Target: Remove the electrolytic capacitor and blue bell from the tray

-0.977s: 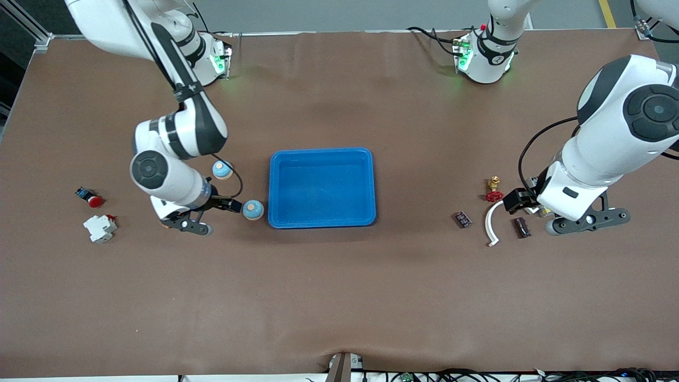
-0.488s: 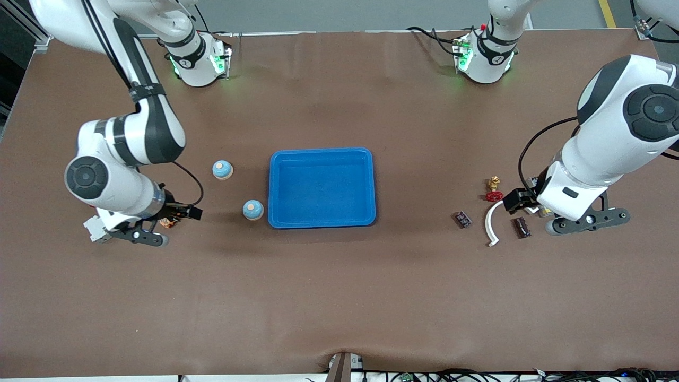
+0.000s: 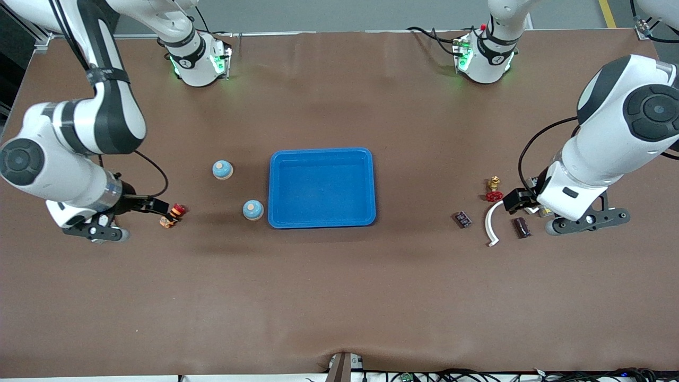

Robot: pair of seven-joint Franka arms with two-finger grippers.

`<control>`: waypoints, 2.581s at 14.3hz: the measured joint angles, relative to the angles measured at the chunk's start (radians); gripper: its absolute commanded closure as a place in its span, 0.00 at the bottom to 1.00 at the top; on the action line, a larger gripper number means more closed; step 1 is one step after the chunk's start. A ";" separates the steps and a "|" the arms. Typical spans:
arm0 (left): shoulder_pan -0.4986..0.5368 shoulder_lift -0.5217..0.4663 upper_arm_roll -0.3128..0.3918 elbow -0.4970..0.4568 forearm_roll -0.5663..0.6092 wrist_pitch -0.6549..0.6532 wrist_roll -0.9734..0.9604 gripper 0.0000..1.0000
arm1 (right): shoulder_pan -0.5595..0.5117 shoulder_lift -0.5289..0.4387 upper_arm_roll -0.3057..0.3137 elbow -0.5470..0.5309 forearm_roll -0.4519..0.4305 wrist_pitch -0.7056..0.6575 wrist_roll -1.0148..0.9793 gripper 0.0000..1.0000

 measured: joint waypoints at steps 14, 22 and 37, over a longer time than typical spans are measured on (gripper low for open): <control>0.000 0.000 0.000 0.000 0.000 0.000 0.000 0.00 | -0.138 -0.135 0.023 0.089 0.019 -0.199 -0.146 0.00; 0.000 0.000 -0.002 0.000 0.000 0.000 0.000 0.00 | -0.106 -0.178 0.026 0.168 0.021 -0.294 -0.115 0.00; -0.422 -0.275 0.544 0.008 -0.280 -0.012 0.016 0.00 | -0.101 -0.234 -0.022 0.270 0.019 -0.360 -0.085 0.00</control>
